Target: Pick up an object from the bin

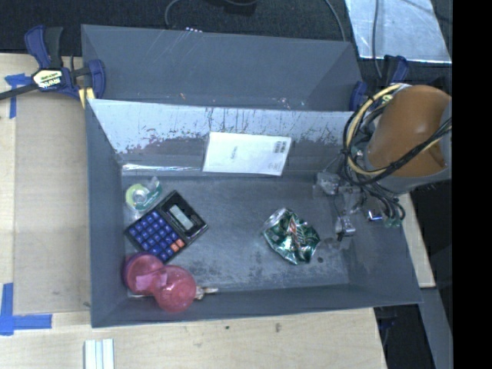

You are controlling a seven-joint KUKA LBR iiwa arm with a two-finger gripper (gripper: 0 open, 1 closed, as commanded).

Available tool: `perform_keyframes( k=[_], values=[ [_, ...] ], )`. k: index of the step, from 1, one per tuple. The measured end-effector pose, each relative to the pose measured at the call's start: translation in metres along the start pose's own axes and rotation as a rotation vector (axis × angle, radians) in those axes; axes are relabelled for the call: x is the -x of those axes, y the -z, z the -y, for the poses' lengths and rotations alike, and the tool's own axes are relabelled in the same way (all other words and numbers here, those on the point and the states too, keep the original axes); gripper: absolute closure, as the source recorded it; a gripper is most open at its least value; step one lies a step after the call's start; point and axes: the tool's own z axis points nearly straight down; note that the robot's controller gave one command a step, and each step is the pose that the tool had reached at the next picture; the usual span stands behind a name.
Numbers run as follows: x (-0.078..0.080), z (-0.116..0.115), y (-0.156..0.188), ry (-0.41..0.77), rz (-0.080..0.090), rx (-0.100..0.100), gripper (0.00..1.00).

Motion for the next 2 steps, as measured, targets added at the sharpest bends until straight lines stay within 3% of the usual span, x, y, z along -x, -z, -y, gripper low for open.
perform_keyframes(
  k=[1, 2],
  values=[
    [-0.009, -0.003, 0.02, 0.002, 0.018, -0.006, 0.0],
    [-0.022, -0.037, -0.018, 0.037, 0.011, -0.005, 0.0]
  ],
)
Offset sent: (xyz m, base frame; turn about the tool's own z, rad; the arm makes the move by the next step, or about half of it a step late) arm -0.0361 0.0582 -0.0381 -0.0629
